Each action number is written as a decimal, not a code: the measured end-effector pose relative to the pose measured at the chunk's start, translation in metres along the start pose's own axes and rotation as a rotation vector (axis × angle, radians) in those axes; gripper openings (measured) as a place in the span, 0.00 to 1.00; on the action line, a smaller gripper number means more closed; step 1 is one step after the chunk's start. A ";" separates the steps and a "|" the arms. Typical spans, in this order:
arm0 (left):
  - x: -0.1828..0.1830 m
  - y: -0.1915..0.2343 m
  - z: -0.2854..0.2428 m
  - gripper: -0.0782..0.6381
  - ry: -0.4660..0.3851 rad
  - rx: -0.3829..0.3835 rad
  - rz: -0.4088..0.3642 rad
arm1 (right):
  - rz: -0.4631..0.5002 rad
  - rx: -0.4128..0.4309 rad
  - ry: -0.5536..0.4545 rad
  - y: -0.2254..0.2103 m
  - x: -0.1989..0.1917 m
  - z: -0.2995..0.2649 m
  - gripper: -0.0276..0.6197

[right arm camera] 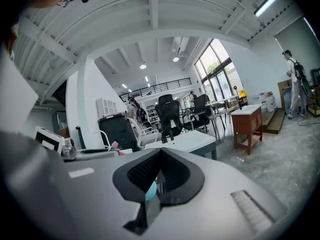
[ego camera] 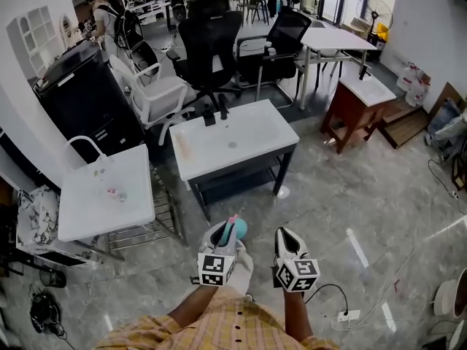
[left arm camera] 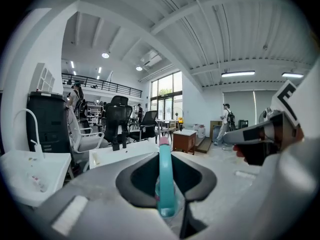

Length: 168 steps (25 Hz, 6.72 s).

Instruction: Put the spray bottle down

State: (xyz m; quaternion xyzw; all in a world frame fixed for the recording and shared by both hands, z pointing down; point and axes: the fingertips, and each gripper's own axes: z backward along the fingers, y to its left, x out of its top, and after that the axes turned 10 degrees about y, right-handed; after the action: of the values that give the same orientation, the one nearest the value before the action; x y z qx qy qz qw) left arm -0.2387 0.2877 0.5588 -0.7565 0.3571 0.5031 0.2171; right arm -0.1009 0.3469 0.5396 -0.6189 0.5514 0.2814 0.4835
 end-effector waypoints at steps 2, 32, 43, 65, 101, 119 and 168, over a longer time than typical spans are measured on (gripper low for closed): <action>0.006 0.004 -0.023 0.21 -0.004 -0.008 0.009 | 0.014 -0.007 0.001 -0.013 0.011 -0.015 0.04; 0.138 0.128 -0.304 0.21 -0.023 -0.057 0.001 | 0.066 -0.072 0.014 -0.128 0.181 -0.291 0.04; 0.138 0.141 -0.344 0.21 0.002 -0.070 0.009 | 0.063 -0.083 0.041 -0.147 0.185 -0.332 0.04; 0.211 0.167 -0.488 0.21 0.018 0.135 0.049 | 0.077 0.118 0.069 -0.254 0.278 -0.465 0.04; 0.235 0.221 -0.671 0.21 0.052 0.264 0.110 | 0.117 0.262 0.177 -0.342 0.308 -0.595 0.04; 0.223 0.243 -0.737 0.21 0.140 0.263 0.109 | 0.087 0.250 0.212 -0.368 0.302 -0.611 0.04; 0.235 0.264 -0.793 0.25 0.188 0.249 0.143 | 0.083 0.237 0.193 -0.398 0.316 -0.614 0.04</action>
State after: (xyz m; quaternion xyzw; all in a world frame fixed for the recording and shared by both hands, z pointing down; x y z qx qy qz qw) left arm 0.0980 -0.5047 0.6679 -0.7403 0.4881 0.3961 0.2384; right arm 0.2390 -0.3705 0.6056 -0.5585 0.6496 0.1735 0.4859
